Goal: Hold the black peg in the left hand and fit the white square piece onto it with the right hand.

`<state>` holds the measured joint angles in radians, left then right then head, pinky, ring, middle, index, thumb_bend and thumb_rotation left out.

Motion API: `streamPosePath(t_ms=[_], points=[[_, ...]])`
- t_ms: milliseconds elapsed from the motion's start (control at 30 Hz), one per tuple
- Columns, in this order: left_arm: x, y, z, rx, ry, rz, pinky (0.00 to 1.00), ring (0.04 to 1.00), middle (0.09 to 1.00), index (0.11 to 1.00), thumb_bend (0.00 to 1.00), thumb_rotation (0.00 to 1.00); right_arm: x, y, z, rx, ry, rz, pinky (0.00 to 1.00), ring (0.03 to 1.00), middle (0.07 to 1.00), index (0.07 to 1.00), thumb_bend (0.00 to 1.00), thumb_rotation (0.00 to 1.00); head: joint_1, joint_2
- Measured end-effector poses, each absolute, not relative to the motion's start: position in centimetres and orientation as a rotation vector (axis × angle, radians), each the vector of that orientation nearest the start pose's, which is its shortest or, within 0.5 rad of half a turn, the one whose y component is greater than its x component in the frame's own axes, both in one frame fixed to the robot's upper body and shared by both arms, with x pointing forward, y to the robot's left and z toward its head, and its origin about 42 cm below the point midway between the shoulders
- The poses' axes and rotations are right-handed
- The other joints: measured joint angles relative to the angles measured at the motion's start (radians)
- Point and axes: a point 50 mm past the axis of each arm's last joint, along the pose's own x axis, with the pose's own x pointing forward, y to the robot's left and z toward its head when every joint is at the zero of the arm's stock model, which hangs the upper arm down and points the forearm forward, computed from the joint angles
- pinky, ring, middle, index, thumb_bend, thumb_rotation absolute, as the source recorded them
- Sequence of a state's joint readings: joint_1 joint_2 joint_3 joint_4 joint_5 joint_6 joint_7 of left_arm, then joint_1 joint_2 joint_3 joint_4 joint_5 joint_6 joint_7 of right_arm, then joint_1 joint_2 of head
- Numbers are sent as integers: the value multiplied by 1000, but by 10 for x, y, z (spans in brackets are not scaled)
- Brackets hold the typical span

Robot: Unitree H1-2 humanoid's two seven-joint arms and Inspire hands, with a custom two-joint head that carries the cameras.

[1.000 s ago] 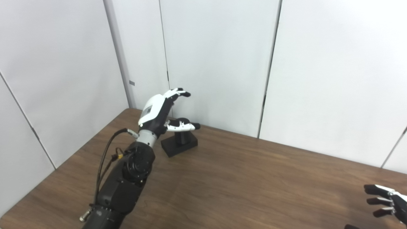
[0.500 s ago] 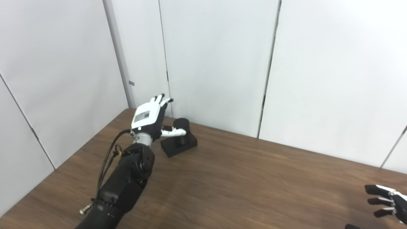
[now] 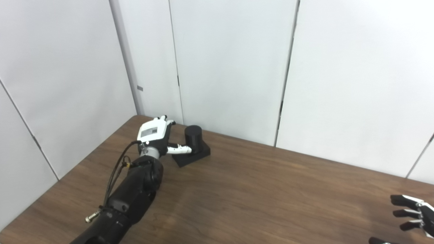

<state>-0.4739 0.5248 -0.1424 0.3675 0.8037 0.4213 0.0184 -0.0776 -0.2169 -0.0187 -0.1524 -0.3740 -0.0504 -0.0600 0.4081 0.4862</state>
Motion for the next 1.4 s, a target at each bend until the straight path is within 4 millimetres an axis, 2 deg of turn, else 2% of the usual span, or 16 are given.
streamPosePath(t_ms=[633,967,1100,1400], points=[[426,379,181,1290,300,222,1000,1000,1000,836,1000,609,301,-272,177,-582,-304,-69,482,630,705,678,601,0,-5,11],[425,378,161,1324,360,177,983,1000,1000,824,1000,601,299,-270,181,-584,-295,-76,484,633,707,685,603,0,-9,14],[426,378,159,1331,357,181,987,1000,1000,825,1000,618,299,-270,181,-584,-293,-77,488,636,711,688,603,0,-9,15],[436,383,159,1336,377,199,998,1000,1000,821,1000,576,298,-268,186,-574,-296,-76,487,629,704,680,606,0,-20,21]])
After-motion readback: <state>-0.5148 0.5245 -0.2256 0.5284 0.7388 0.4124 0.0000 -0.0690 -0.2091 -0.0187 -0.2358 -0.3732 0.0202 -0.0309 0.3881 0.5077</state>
